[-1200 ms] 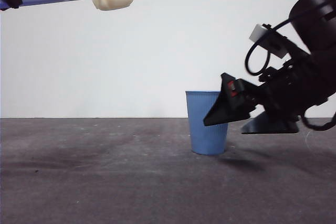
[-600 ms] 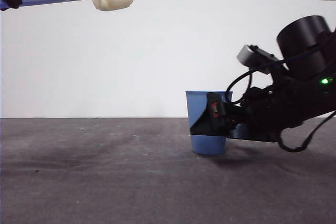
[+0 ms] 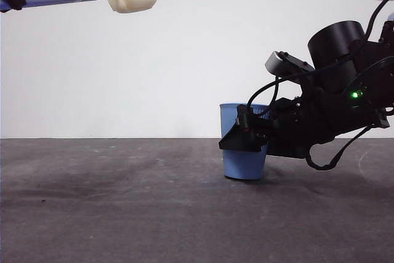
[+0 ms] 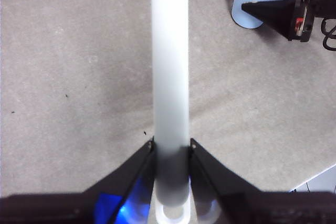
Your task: Pick up the cup brush,pick up the cup,insert the brush into the cup,clean the cup,put the cup brush back,put the cup back to the fixed position on the table
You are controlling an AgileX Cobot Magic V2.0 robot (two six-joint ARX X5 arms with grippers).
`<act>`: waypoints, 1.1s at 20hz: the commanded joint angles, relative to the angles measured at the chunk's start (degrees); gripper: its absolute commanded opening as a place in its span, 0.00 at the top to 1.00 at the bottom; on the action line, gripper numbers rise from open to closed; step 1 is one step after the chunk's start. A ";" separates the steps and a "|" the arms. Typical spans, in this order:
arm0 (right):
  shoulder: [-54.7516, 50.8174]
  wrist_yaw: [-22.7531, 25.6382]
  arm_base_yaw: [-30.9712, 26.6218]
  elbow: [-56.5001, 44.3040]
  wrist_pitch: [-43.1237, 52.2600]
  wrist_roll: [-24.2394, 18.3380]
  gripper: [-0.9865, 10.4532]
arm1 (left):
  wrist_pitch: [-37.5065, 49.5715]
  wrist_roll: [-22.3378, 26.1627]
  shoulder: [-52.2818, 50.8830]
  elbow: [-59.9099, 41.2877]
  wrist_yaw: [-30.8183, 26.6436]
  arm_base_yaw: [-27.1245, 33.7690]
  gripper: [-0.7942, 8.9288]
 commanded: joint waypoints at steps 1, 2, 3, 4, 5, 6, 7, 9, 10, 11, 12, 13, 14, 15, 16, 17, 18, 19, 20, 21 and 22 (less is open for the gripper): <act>0.85 -0.07 0.24 -0.02 0.07 0.57 0.86 | 0.26 -0.09 -0.15 -0.17 -0.11 0.09 0.93; 0.85 -0.09 0.33 -0.02 0.04 0.57 0.88 | 0.26 0.28 -0.15 -0.17 -0.11 0.09 0.93; 0.85 -0.13 0.46 -0.02 0.02 0.59 0.92 | 0.24 0.50 -0.15 -0.17 -0.11 0.09 0.93; 0.85 -0.13 0.59 -0.02 0.04 0.63 0.92 | 0.24 0.72 -0.15 -0.17 -0.11 0.09 0.93; 0.83 -0.13 0.81 -0.02 0.00 0.79 0.92 | 0.09 1.01 -0.15 -0.17 -0.11 0.09 0.93; 0.52 -0.13 0.94 -0.02 -0.48 1.36 0.92 | -0.20 1.95 -0.15 -0.17 -0.11 0.09 0.93; -0.61 -0.11 1.03 -0.02 -2.38 1.49 0.92 | -0.70 3.39 -0.13 -0.17 -0.11 0.11 0.93; -4.76 0.15 1.38 0.00 -8.44 -0.20 0.92 | -1.97 5.09 -0.13 -0.17 -0.11 0.11 0.93; -7.26 0.70 1.57 0.09 -11.98 -1.97 0.92 | -2.40 6.14 -0.02 -0.17 -0.11 0.11 0.93; -10.84 2.64 1.73 0.37 -17.55 -4.44 0.92 | -2.95 7.82 0.22 -0.17 -0.11 0.13 0.93; -14.10 4.63 1.97 0.90 -23.41 -6.64 0.92 | -3.26 9.53 0.68 -0.17 -0.07 0.15 0.93; -17.25 6.05 2.21 1.64 -29.79 -8.85 0.92 | -3.65 11.19 1.36 -0.17 -0.02 0.13 0.93; -19.98 7.15 2.47 2.49 -36.13 -11.17 0.92 | -4.15 12.87 2.23 -0.17 0.11 0.13 0.93; -22.49 8.52 2.80 3.37 -42.14 -13.25 0.92 | -4.85 14.23 3.28 -0.17 0.24 0.13 0.93; -24.72 9.99 3.19 4.17 -47.52 -14.86 0.92 | -5.60 15.54 4.35 -0.17 0.35 0.13 0.93; -26.62 11.52 3.61 4.79 -51.87 -16.26 0.92 | -6.32 17.16 5.31 -0.17 0.50 0.13 0.93; -28.15 13.18 3.98 5.53 -55.89 -17.09 0.92 | -6.71 18.88 6.23 -0.17 0.55 0.11 0.93; -29.29 14.97 4.33 6.32 -59.84 -18.56 0.92 | -6.75 20.61 6.88 -0.17 0.55 0.11 0.93; -30.08 16.33 4.74 7.28 -63.98 -20.63 0.92 | -6.67 22.23 7.32 -0.17 0.63 0.11 0.93; -30.42 18.08 5.25 8.37 -68.35 -23.19 0.92 | -6.62 23.87 7.56 -0.17 1.11 0.11 0.93; -30.49 20.33 5.79 9.53 -72.54 -25.81 0.92 | -6.67 25.42 7.56 -0.17 1.92 0.09 0.93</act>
